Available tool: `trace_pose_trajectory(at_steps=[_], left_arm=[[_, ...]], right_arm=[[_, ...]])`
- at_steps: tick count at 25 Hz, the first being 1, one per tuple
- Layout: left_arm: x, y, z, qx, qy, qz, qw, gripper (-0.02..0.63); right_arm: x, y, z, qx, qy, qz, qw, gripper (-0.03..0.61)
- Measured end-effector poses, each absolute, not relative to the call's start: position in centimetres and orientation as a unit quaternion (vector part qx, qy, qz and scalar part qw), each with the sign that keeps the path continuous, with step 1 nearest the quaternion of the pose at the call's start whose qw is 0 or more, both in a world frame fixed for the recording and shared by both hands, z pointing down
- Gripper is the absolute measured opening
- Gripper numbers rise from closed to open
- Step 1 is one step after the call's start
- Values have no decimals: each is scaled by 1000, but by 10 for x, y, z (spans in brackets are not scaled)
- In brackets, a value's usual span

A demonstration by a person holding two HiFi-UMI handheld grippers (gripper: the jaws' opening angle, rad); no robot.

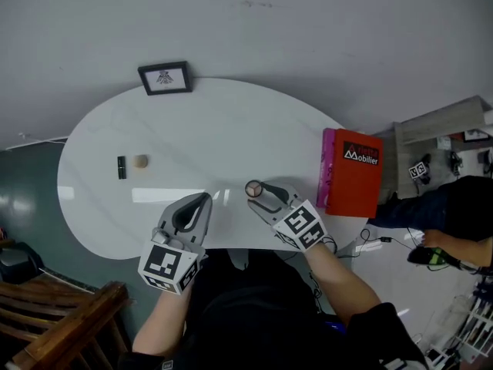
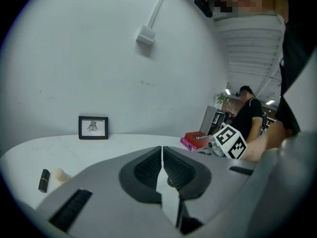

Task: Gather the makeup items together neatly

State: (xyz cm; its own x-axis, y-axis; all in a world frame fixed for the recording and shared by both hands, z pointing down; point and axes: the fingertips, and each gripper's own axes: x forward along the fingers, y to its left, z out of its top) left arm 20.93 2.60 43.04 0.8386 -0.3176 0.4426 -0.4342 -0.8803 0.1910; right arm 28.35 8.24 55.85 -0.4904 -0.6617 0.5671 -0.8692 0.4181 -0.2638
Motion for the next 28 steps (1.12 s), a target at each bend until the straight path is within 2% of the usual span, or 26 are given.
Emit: trace_pose_trajectory(at_steps=[5,14,23,28], left_arm=[[198,27,444,942,-208,213,154,20],[183,25,447,942,-206,216,156,20],[164,17,437,943,-206,213,153,20],[157,12,435,946,-200,208,151,20]], right_arm=[[283,79,585,467,-809,258,246,210],[280,71,608,473,-788,249,305,212],[286,72,622,496,-752,266,342,212],[292,69,627,519,-736,288,325,210]])
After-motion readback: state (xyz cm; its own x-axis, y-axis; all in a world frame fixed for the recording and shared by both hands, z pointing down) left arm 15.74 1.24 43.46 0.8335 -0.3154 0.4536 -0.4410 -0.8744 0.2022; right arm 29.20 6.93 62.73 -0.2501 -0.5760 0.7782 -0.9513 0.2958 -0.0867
